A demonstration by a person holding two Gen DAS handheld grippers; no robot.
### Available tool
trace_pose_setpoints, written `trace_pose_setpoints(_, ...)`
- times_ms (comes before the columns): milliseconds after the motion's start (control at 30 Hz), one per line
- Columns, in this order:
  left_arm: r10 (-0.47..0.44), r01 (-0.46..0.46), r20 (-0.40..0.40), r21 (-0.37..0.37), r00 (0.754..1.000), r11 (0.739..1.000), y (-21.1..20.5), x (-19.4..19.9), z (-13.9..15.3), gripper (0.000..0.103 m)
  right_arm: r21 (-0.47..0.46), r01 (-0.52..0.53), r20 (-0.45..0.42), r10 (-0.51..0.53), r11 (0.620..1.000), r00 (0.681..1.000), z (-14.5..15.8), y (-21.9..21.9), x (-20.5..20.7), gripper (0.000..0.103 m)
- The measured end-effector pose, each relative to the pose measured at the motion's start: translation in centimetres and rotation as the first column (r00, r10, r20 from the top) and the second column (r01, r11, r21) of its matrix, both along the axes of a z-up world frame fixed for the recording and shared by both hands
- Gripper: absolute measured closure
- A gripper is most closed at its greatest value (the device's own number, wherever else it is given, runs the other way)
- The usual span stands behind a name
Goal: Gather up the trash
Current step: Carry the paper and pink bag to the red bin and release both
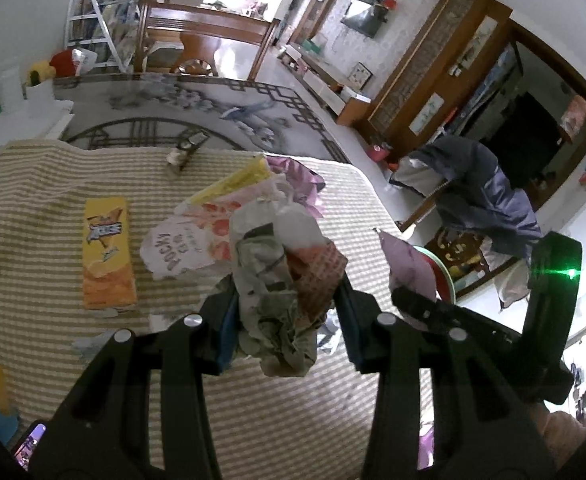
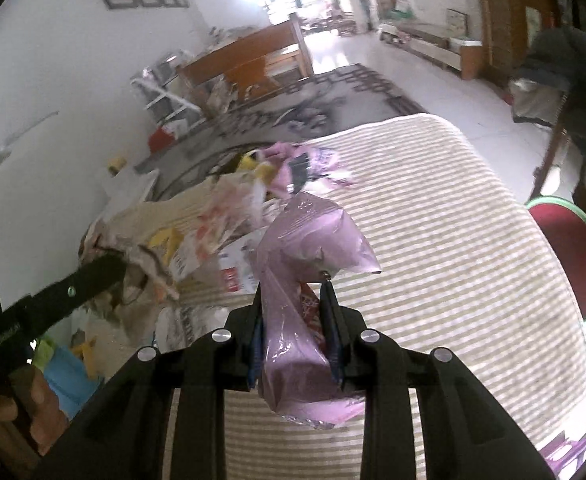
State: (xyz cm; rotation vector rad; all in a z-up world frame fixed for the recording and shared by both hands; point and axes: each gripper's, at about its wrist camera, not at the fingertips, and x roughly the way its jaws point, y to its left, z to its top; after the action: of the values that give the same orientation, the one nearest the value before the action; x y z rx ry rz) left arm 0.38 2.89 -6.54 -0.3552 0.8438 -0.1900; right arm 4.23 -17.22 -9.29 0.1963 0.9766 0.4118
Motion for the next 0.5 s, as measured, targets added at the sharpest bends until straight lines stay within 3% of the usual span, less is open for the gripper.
trace_pose_setpoints(500, -0.026, 0.026, -0.021, -0.002, 0.999, 1.0, -2.2, 0.6, -0.1, 0.062, -0.01, 0.049, 0.01, -0.049, 0.999, 0.999, 0.3, -3.3, 0.7, 0.077)
